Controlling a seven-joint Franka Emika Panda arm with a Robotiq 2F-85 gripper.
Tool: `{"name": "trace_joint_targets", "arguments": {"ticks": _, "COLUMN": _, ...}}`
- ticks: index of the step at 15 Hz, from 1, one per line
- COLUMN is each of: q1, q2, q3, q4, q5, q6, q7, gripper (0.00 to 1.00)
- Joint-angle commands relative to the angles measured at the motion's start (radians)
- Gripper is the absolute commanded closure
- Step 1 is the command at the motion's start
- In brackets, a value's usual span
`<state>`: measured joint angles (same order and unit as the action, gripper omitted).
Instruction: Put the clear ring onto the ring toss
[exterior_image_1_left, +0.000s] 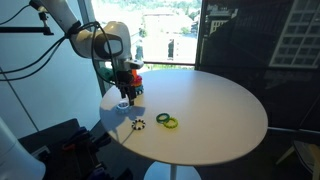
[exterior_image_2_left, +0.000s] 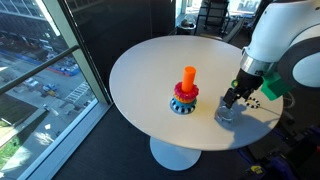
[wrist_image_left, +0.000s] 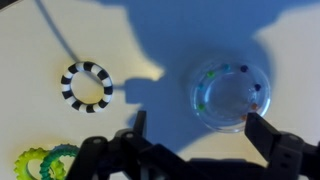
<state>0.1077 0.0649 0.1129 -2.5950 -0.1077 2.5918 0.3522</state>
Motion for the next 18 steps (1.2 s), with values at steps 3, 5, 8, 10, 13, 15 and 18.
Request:
{"name": "trace_joint_targets", "arguments": {"ticks": 3, "q1": 0.005, "q2": 0.036, "q3": -0.024, "q4": 0.017, "q5": -0.010, "q6": -0.027, "q7": 0.016, "gripper": 0.00}}
{"name": "trace_joint_targets", "arguments": {"ticks": 5, "q1": 0.007, "q2": 0.048, "q3": -0.032, "q4": 0.019, "q5": -0.016, "q6": -0.025, "q7": 0.022, "gripper": 0.00}}
{"name": "trace_joint_targets", "arguments": {"ticks": 8, "q1": 0.015, "q2": 0.065, "q3": -0.038, "q4": 0.023, "q5": -0.028, "q6": -0.016, "q7": 0.031, "gripper": 0.00}}
{"name": "trace_joint_targets", "arguments": {"ticks": 10, "q1": 0.023, "q2": 0.075, "q3": -0.039, "q4": 0.028, "q5": -0.037, "q6": -0.016, "q7": 0.039, "gripper": 0.00}}
{"name": "trace_joint_targets", "arguments": {"ticks": 13, "q1": 0.035, "q2": 0.085, "q3": -0.042, "q4": 0.033, "q5": -0.053, "q6": -0.018, "q7": 0.053, "gripper": 0.00}}
{"name": "trace_joint_targets", "arguments": {"ticks": 15, "q1": 0.042, "q2": 0.089, "q3": -0.046, "q4": 0.035, "q5": -0.068, "q6": -0.018, "q7": 0.070, "gripper": 0.00}}
{"name": "trace_joint_targets", "arguments": {"ticks": 18, "q1": 0.053, "q2": 0.099, "q3": -0.053, "q4": 0.040, "q5": -0.092, "q6": -0.018, "q7": 0.097, "gripper": 0.00}}
